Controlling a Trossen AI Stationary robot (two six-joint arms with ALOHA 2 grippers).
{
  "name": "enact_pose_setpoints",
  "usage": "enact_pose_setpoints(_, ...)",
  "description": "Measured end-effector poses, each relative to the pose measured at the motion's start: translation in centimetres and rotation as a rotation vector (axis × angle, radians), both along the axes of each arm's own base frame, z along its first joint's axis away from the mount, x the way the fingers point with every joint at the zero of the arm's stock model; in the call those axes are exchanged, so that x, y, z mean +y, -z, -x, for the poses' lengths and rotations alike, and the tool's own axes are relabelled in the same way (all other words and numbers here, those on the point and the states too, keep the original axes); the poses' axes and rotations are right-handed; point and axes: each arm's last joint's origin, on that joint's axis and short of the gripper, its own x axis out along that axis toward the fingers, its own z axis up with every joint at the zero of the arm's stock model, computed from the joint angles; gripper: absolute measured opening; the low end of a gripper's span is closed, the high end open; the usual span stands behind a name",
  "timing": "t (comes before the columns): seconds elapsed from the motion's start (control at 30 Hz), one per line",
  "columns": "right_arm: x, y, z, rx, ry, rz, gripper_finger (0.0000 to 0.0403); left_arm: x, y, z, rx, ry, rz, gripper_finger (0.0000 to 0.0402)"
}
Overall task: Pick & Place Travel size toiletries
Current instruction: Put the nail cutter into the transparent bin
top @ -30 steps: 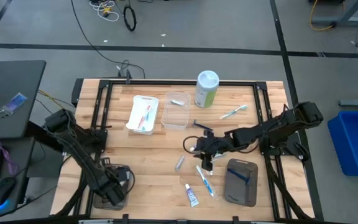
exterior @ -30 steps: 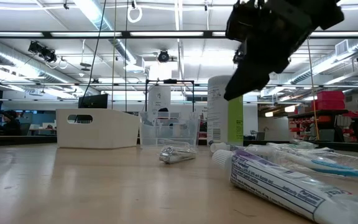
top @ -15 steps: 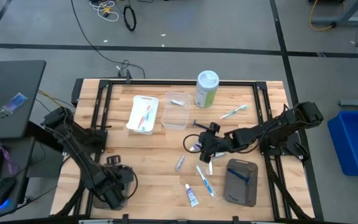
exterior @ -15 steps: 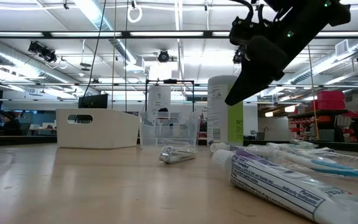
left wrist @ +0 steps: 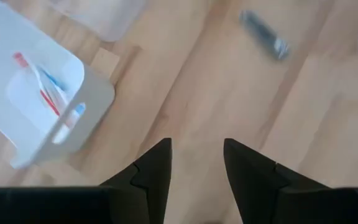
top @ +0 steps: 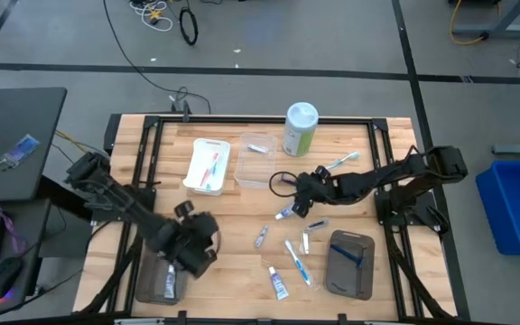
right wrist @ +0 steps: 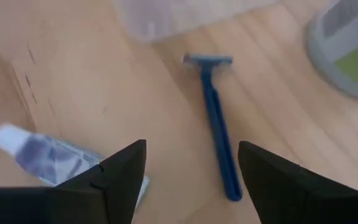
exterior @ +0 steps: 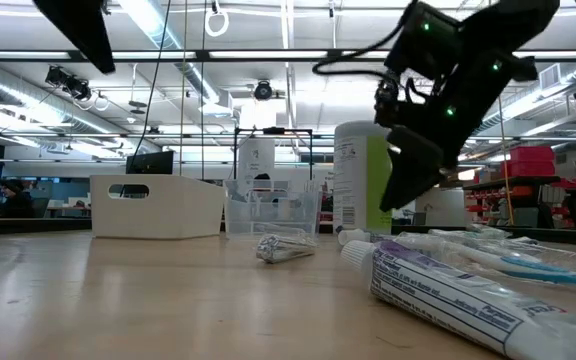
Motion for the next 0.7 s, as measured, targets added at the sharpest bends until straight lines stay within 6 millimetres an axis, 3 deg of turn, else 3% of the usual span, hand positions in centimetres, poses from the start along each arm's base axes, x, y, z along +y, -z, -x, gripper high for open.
enact_pose_setpoints(0.2,-1.1,0.8,0.1,-0.024,-0.090,0.034,0.0246,4.2,-0.2,-2.0,0.184,0.203,-0.009,0.0153)
enact_pose_setpoints(0.37,-2.6,0.2,-0.5,-0.081,-0.111,0.084,0.0243,8.8,-1.5,-2.8,0.223,0.292,0.003,0.0153)
enact_pose_setpoints(0.57,-4.0,-0.1,-0.9,-0.149,-0.179,0.007,0.0256,14.0,-3.4,-3.3,0.079,0.295,-0.018,0.0153)
enact_pose_setpoints(0.7,-4.3,-0.1,-0.9,-0.140,-0.194,0.025,0.0259,15.8,-2.1,-4.2,-0.104,0.293,0.083,0.0153)
